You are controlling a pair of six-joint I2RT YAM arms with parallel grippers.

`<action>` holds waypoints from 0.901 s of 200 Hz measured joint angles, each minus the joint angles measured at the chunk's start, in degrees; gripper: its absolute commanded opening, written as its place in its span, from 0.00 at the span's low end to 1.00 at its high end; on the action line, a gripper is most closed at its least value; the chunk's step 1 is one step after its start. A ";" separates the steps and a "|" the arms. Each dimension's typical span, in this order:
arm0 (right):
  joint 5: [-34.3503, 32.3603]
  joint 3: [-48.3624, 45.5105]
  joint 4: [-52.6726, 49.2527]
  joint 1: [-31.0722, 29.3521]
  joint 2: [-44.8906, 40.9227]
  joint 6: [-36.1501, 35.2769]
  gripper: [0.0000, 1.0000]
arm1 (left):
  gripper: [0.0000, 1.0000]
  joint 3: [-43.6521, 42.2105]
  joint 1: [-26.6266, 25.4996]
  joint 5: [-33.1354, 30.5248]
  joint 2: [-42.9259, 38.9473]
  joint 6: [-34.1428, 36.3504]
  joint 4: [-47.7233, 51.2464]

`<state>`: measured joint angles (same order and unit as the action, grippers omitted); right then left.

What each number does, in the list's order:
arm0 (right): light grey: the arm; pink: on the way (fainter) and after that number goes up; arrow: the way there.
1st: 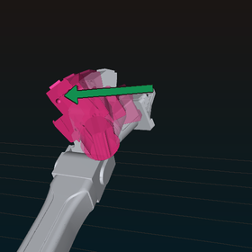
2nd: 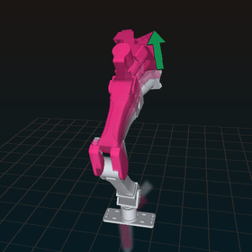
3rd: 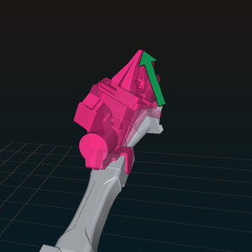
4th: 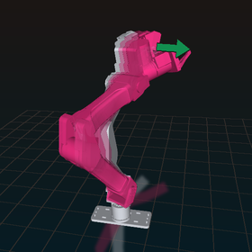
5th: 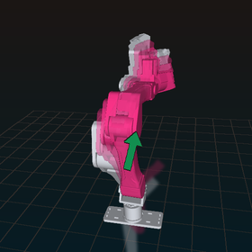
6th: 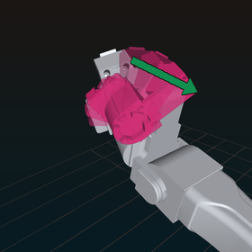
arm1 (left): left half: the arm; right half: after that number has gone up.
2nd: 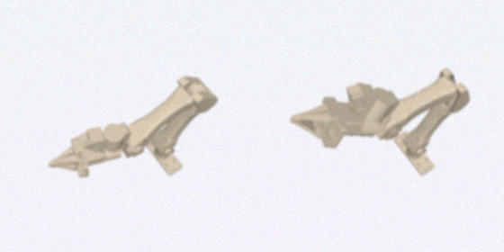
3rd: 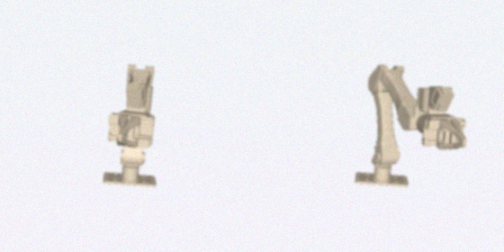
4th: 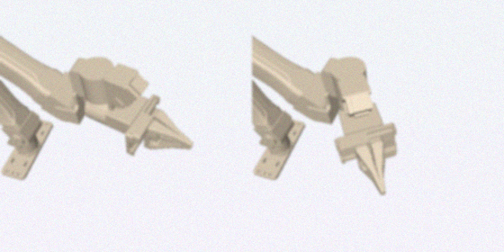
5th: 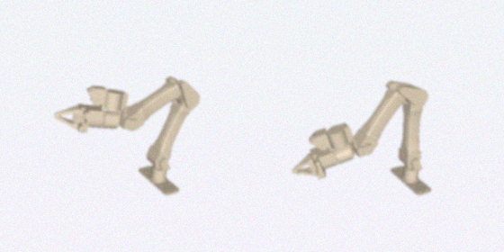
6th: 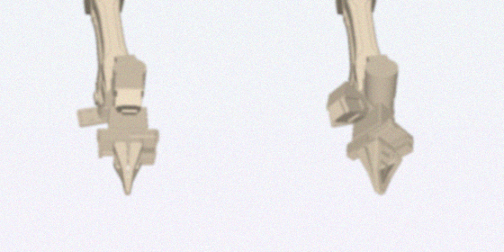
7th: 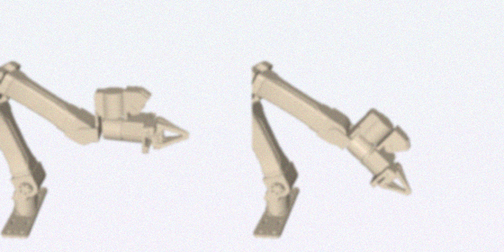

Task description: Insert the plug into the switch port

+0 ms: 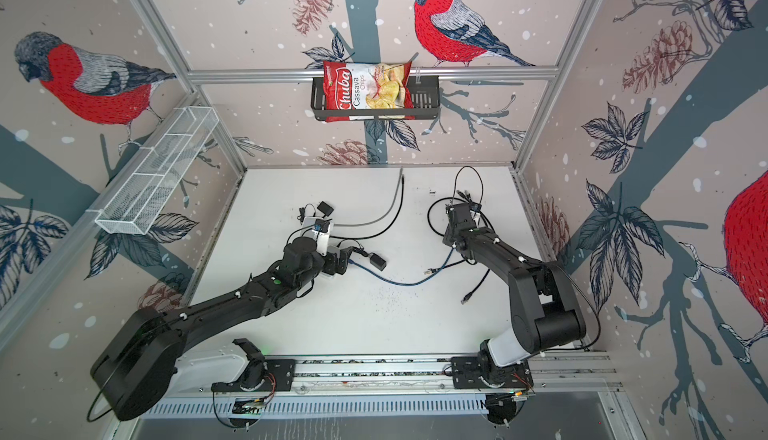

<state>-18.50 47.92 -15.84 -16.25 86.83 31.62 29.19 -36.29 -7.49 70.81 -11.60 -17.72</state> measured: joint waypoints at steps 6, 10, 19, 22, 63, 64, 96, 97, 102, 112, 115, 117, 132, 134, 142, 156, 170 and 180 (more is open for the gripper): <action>0.44 -0.59 -0.13 0.39 -0.24 0.09 0.72 | 0.98 0.09 -0.02 0.00 0.31 0.09 -0.07; 0.70 -1.01 -0.20 0.72 -0.37 0.28 0.71 | 0.98 0.13 -0.04 0.00 0.52 0.22 -0.15; 1.22 -1.68 -0.44 1.51 -0.48 0.94 0.67 | 0.98 0.33 -0.07 0.35 1.05 0.66 -0.28; 1.53 -1.95 -0.50 1.86 -0.48 1.38 0.65 | 0.98 0.42 -0.11 0.48 1.22 0.74 -0.35; 7.21 -4.07 -0.48 6.25 1.20 1.57 0.49 | 0.98 4.17 -5.11 1.79 4.72 5.29 -0.26; 7.32 -4.07 -0.48 6.34 1.27 1.57 0.49 | 0.98 4.35 -5.31 1.86 4.90 5.55 -0.20; 9.99 -4.24 0.31 7.08 2.54 1.53 0.38 | 0.98 7.98 -9.14 2.69 9.05 9.31 0.85; 9.99 -4.24 0.33 7.10 2.58 1.51 0.37 | 0.98 8.04 -9.22 2.71 9.16 9.40 0.87; 10.27 -4.24 0.46 7.19 2.84 1.55 0.35 | 0.98 8.44 -9.94 2.69 9.77 10.23 1.11; 10.27 -4.24 1.11 7.48 3.30 1.55 0.28 | 0.98 9.09 -11.17 2.71 10.91 11.15 1.51; 10.25 -4.24 1.29 7.58 3.43 1.55 0.26 | 0.98 9.31 -11.54 2.89 11.30 11.63 1.57; 10.32 -4.24 1.57 7.65 3.52 1.49 0.25 | 0.98 9.42 -11.69 2.91 11.45 11.80 1.64; 10.54 -3.96 2.89 7.96 4.26 1.53 0.15 | 0.98 10.58 -13.42 2.93 13.11 13.51 2.16; 10.58 -3.89 3.04 8.00 4.35 1.55 0.13 | 0.98 10.73 -13.60 2.91 13.31 13.60 2.19; 10.80 -3.63 3.56 8.07 4.76 1.55 0.08 | 0.98 11.39 -14.34 2.97 14.12 14.38 2.40; 11.50 -3.02 4.15 8.07 5.38 1.95 0.03 | 0.98 12.61 -15.54 3.30 15.61 15.65 3.04; 12.52 -2.14 4.31 8.07 5.95 1.84 0.02 | 0.97 13.77 -16.46 3.76 17.11 16.59 3.65; 13.14 -1.51 4.07 8.04 6.23 1.75 0.01 | 0.98 14.69 -16.94 4.46 18.25 17.70 4.00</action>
<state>-5.37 46.41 -11.77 -8.21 93.06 33.36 43.88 -53.23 -3.03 89.06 6.11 -13.72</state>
